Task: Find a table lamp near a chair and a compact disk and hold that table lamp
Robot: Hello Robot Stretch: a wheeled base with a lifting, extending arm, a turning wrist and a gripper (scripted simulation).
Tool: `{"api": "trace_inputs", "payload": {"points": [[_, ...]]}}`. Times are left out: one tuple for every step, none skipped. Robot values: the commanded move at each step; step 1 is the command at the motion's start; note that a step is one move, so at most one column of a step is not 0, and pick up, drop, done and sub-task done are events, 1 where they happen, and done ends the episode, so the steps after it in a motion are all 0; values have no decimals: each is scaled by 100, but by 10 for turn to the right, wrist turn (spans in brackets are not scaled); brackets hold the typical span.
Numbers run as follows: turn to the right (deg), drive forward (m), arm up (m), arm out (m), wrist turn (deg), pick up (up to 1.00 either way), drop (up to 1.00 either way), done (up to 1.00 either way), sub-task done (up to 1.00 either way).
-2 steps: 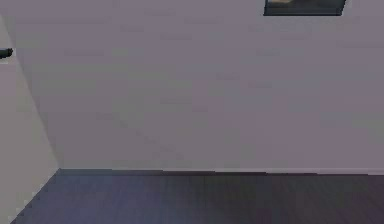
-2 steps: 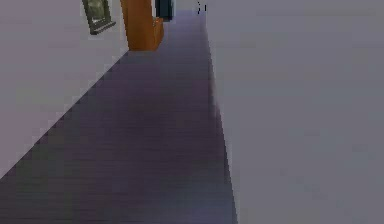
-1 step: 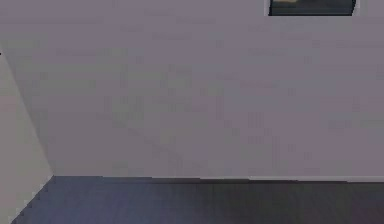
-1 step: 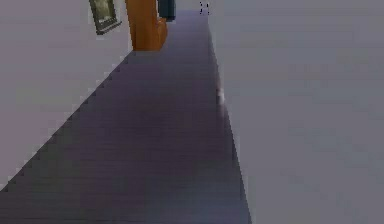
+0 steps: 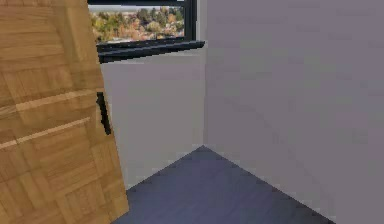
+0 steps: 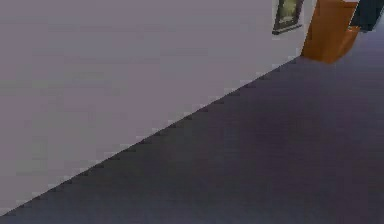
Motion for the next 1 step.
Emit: {"api": "trace_inputs", "payload": {"points": [[-210,0,0,0,0,0,0,0,0]]}}
